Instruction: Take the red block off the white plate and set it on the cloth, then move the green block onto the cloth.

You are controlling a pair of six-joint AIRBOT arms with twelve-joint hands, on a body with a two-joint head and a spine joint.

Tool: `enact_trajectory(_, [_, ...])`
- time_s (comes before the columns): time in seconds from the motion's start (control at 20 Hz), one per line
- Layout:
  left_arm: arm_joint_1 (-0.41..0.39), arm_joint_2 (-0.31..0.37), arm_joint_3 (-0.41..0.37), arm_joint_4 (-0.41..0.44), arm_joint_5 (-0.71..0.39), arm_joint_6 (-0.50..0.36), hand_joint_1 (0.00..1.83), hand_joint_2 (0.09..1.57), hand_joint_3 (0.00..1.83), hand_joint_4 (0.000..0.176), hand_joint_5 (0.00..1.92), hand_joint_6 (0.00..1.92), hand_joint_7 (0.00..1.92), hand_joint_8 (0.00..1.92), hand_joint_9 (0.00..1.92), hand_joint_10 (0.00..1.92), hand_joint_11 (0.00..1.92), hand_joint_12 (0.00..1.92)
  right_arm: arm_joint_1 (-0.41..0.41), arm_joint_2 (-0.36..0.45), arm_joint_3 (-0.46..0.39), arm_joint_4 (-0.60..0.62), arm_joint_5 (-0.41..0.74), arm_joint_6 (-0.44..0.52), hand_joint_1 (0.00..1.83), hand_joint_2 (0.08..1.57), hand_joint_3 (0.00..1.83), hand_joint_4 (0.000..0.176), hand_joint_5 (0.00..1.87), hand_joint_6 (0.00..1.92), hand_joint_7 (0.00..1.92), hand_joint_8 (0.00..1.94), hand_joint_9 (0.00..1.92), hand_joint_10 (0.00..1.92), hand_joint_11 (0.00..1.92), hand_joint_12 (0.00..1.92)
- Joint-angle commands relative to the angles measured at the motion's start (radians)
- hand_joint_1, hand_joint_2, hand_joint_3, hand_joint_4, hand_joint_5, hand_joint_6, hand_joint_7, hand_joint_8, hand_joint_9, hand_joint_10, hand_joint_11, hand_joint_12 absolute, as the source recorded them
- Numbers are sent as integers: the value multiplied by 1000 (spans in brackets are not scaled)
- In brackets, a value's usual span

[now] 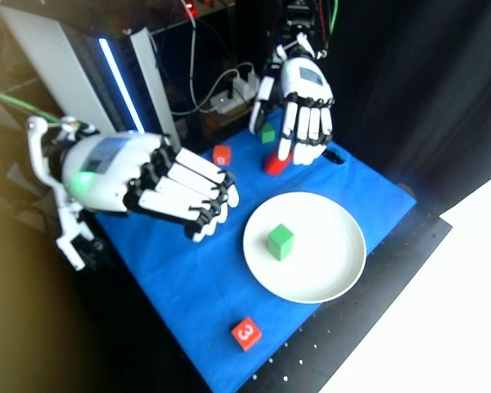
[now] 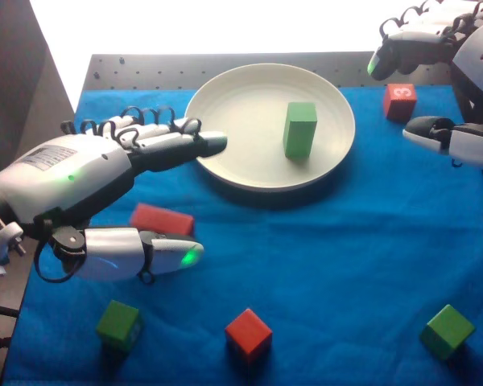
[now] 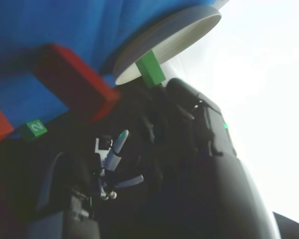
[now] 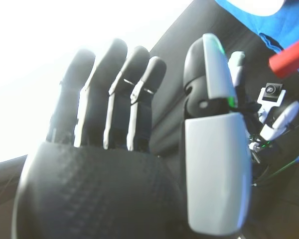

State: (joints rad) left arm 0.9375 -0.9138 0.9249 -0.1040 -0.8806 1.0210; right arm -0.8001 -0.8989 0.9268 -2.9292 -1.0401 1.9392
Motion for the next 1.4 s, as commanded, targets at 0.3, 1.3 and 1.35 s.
enact_trajectory(0.3, [-1, -9, 21, -51, -194, -3, 36, 1107, 9, 157, 44, 1, 0, 0, 33, 9, 0, 478, 15, 3, 1, -14, -120, 0, 1248, 974, 3, 0, 611, 795, 605, 998, 514, 1245, 304, 1735])
enact_trajectory(1.3, [14, -38, 48, -164, -323, 9, 384, 1182, 1, 59, 206, 4, 259, 2, 301, 5, 7, 1237, 192, -235, 237, 24, 159, 1, 901, 911, 8, 0, 599, 0, 694, 0, 563, 517, 210, 1517])
enact_trajectory(1.35, [14, -38, 48, -164, -323, 9, 384, 1182, 1, 59, 206, 4, 259, 2, 301, 5, 7, 1237, 198, -252, 257, 31, 180, 1, 901, 911, 8, 0, 599, 0, 694, 0, 563, 517, 210, 1517])
